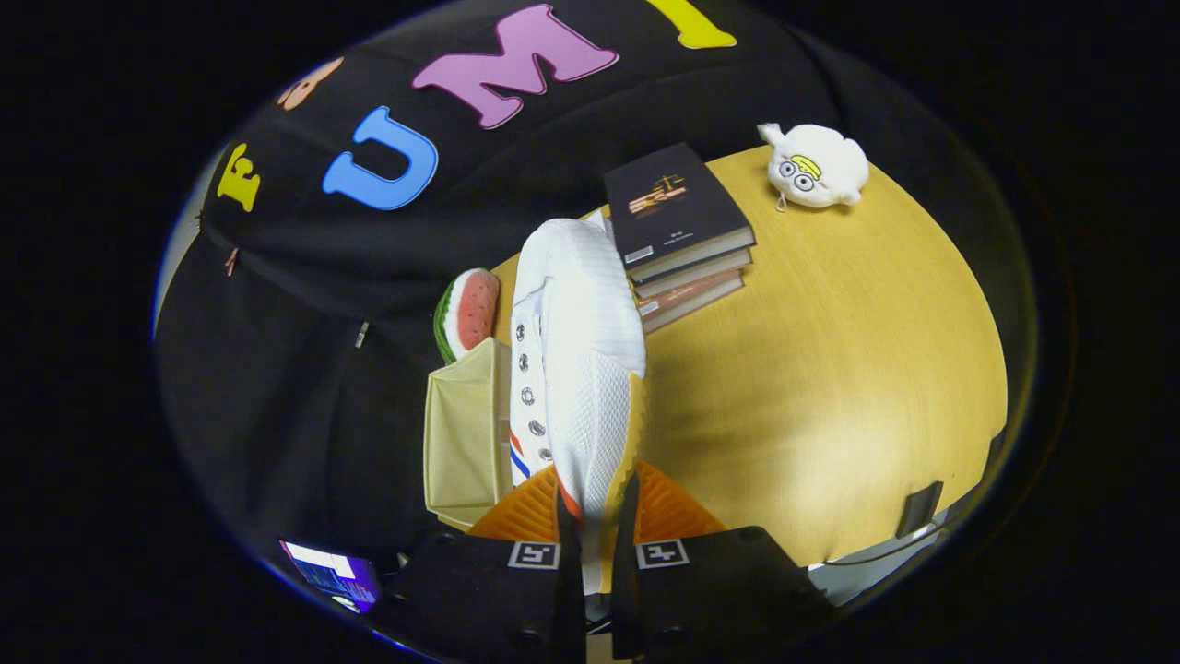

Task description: Open the storage box then place both shoes into the box .Put the left shoe in first, then the right shoe, with the right side of both shoes facing outward in a uniform manner.

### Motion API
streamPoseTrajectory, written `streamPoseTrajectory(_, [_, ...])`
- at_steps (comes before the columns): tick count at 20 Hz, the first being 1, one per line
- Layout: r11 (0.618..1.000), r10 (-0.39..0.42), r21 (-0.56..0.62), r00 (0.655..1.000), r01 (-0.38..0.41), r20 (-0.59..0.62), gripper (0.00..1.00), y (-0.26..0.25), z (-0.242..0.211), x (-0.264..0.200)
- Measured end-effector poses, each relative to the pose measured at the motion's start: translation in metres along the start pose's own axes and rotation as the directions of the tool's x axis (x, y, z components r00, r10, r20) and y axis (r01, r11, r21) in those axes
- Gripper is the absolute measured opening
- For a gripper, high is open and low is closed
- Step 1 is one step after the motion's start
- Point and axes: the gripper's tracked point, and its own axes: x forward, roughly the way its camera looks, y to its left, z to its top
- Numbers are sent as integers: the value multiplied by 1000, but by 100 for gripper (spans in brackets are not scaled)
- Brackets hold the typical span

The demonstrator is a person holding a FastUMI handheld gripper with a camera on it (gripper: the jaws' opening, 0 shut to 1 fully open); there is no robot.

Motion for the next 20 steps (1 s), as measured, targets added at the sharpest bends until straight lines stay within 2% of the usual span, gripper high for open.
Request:
streamPoseTrajectory(5, [997,66,-26,998,-67,-26,15,88,-19,31])
streamPoseTrajectory(8, [996,75,-36,996,-77,-41,15,120,-26,56])
streamPoseTrajectory(14, [997,22,-70,995,-29,-95,16,147,-51,110])
streamPoseTrajectory(20, [995,-21,-102,991,7,-132,17,154,-71,139])
